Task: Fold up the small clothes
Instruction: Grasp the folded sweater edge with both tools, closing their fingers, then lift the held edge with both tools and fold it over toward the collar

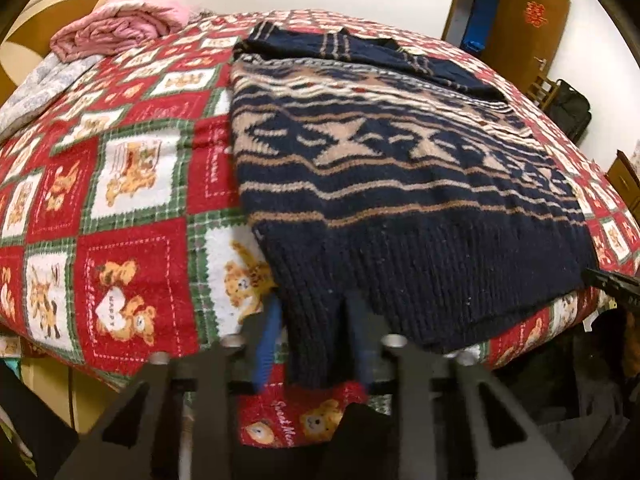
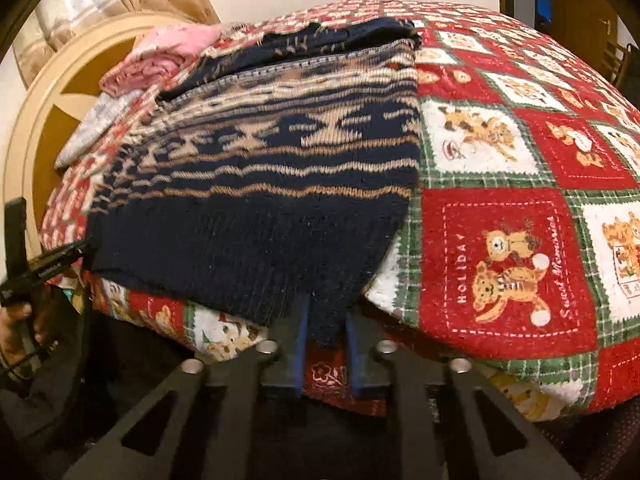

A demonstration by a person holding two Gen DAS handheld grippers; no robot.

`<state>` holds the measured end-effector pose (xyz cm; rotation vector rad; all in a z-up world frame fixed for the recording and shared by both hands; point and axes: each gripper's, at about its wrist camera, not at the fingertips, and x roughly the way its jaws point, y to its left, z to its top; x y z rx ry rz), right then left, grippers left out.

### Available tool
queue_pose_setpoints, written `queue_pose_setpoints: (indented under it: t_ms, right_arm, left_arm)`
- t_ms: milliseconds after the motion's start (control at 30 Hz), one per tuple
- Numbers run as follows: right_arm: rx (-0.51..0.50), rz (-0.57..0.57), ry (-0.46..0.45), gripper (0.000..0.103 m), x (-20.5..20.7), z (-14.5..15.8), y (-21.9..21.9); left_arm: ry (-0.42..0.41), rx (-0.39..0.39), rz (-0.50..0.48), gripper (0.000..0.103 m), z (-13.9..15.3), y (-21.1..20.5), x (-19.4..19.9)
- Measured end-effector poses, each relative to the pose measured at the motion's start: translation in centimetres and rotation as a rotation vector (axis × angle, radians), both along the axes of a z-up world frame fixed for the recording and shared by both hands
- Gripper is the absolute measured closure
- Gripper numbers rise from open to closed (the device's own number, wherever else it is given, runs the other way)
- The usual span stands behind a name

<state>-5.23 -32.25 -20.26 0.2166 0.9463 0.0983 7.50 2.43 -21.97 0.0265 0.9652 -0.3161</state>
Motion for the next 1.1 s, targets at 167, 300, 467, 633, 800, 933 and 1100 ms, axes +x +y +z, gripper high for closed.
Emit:
queue_pose_setpoints:
  t_ms: [167, 300, 467, 633, 800, 933, 1100]
  right_arm:
    - [0.013, 0.019, -0.045, 0.093, -0.5, 0.8, 0.1]
    - [0.084, 0.014, -0.094, 0.094, -1.0, 1.9, -0.8]
    - [0.165, 0.002, -0.158, 0.094, -1.5, 3.5, -1.9]
    - [0.202, 0.004, -0.183, 0.094, -1.4, 4.2, -2.1]
    - [0.217, -0.007, -0.215, 0.094, -0.8, 5.3, -2.9]
    - [0.235, -0.025, -0.242, 0.094, 0.2, 6.1, -3.6]
    - [0.260, -0.042, -0.273, 0.094, 1.8, 7.5, -4.5]
  left_arm:
    - [-0.006, -0.045, -0.021, 0.094, 0.7, 0.3, -0.1]
    - [-0.010, -0.100, -0.013, 0.095, 1.5, 1.0, 0.0]
    - [-0.060, -0.159, -0.012, 0.095, 3.7, 1.8, -0.2]
    - [-0.074, -0.195, -0.020, 0.095, 4.7, 2.0, 0.0]
    - [-0.090, -0.210, -0.021, 0.095, 5.5, 2.2, 0.5]
    - [-0.117, -0.212, -0.019, 0.095, 6.5, 2.3, 1.0]
    - [-0.133, -0.233, -0.014, 0.095, 7.7, 2.4, 2.3]
